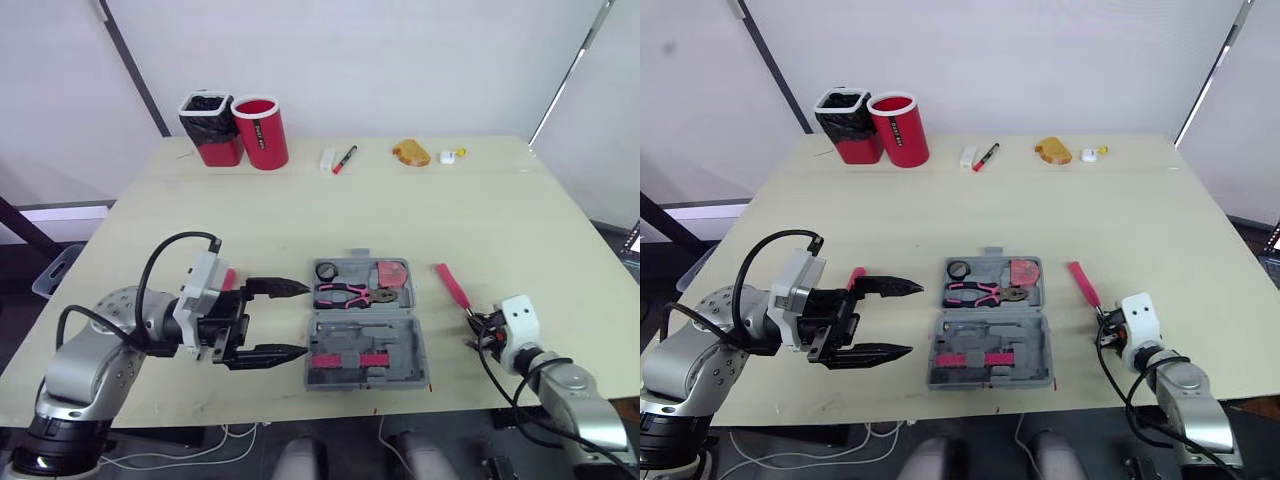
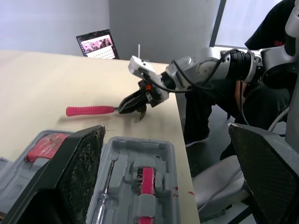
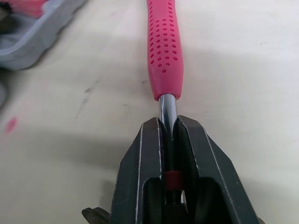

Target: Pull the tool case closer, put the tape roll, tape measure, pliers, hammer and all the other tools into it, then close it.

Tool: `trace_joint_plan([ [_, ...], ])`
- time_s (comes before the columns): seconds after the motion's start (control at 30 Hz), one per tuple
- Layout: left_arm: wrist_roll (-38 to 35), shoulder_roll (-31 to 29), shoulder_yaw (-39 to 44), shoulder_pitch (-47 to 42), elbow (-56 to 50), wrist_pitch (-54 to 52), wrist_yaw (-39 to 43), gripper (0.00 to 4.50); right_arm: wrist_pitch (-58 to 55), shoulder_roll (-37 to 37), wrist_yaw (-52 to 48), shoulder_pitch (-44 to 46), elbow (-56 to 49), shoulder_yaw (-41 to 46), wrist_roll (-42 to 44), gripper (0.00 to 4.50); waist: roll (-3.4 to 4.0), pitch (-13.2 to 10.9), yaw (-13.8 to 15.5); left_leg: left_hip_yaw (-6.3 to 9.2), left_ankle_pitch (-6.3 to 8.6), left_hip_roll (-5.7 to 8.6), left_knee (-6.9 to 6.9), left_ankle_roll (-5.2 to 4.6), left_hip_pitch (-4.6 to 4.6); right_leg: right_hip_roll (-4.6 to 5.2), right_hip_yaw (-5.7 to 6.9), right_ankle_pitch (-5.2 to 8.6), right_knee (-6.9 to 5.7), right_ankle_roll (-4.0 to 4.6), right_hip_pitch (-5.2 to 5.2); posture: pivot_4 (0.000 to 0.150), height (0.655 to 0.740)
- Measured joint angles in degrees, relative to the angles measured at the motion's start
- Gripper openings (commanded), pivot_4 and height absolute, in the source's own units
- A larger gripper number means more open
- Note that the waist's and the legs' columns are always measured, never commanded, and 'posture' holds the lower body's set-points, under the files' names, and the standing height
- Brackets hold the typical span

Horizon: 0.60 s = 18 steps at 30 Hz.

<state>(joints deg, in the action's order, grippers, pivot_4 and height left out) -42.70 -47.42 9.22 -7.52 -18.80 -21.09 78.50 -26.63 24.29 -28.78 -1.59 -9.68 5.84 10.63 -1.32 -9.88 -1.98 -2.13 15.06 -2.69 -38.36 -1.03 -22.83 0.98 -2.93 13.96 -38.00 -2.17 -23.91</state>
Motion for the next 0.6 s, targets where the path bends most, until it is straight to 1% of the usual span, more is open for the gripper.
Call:
trace_joint_plan([
  [0.07,0.67,-0.78,1.26,1.40,1.86,1.87,2.02,4.50,0.65,6.30,-6.13,-0.02,-4.33,-1.00,0.81,0.12,0.08,-0.04,-0.31,-0.07,0.00,-0.02,0.03,0.00,0.03,-0.04,-0.07,0.00,-0.01,0.00,-0.04,0.150,0.7400],
  [0.13,1.38,-1.31,1.76,1.83,3.71,3.31,3.64,4.50,1.34,8.99,-10.26,0.95,-7.53,-2.23,1.56,0.12,0.04,-0.02,-0.43,0.02,0.00,-0.09,0.03,-0.01,0.04,-0.14,-0.01,0.01,-0.01,0.01,-0.04,0.150,0.7400],
  [0.2,2.06,-2.08,1.89,1.92,5.09,4.40,5.27,4.50,1.50,11.55,-14.92,2.56,-10.36,-5.46,2.91,0.12,0.05,-0.02,-0.32,0.13,0.00,-0.11,0.03,-0.01,0.03,-0.15,0.09,0.02,-0.01,0.03,-0.03,0.150,0.7400],
  [0.33,2.25,-3.90,2.41,2.10,7.47,5.71,7.92,4.50,0.74,15.86,-22.20,6.74,-12.50,-11.60,3.71,0.12,0.04,-0.03,0.11,0.04,0.00,-0.03,-0.02,-0.01,-0.05,-0.02,0.07,0.01,0.03,0.01,-0.03,0.150,0.7400],
  [0.37,2.28,-4.12,2.45,2.09,7.70,5.81,8.04,4.50,0.60,16.33,-22.72,7.24,-12.62,-12.08,3.68,0.12,0.04,-0.03,0.14,0.02,0.00,-0.03,-0.02,-0.01,-0.05,-0.01,0.06,0.01,0.04,0.01,-0.03,0.150,0.7400],
  [0.43,2.82,-5.02,2.93,2.32,8.88,6.90,9.06,4.50,-0.46,18.09,-25.78,11.48,-12.85,-16.51,2.62,0.12,0.03,-0.03,0.13,-0.02,0.00,-0.02,-0.04,-0.01,-0.05,0.01,0.03,0.01,0.04,0.02,-0.04,0.150,0.7400],
  [0.47,2.97,-5.08,2.99,2.27,9.08,7.06,9.20,4.50,-0.72,18.13,-26.19,12.50,-12.87,-17.48,2.32,0.12,0.02,-0.02,0.10,-0.02,0.00,-0.03,-0.05,-0.01,-0.04,0.00,0.04,0.01,0.02,0.02,-0.04,0.150,0.7400],
  [0.53,3.50,-5.40,3.15,2.02,10.72,8.18,9.78,4.50,-1.91,18.20,-28.09,17.44,-12.85,-23.12,-0.24,0.12,0.02,-0.02,-0.03,0.02,0.00,-0.04,-0.04,-0.01,-0.03,-0.03,0.07,0.01,0.00,0.03,-0.06,0.150,0.7400],
  [0.6,4.37,-5.69,3.16,1.92,11.99,9.04,10.00,4.50,-3.34,17.81,-28.55,20.30,-12.70,-26.64,-1.89,0.12,0.02,-0.02,0.01,0.11,0.00,-0.05,-0.02,-0.01,-0.06,-0.04,0.15,0.02,0.00,0.04,-0.07,0.150,0.7400],
])
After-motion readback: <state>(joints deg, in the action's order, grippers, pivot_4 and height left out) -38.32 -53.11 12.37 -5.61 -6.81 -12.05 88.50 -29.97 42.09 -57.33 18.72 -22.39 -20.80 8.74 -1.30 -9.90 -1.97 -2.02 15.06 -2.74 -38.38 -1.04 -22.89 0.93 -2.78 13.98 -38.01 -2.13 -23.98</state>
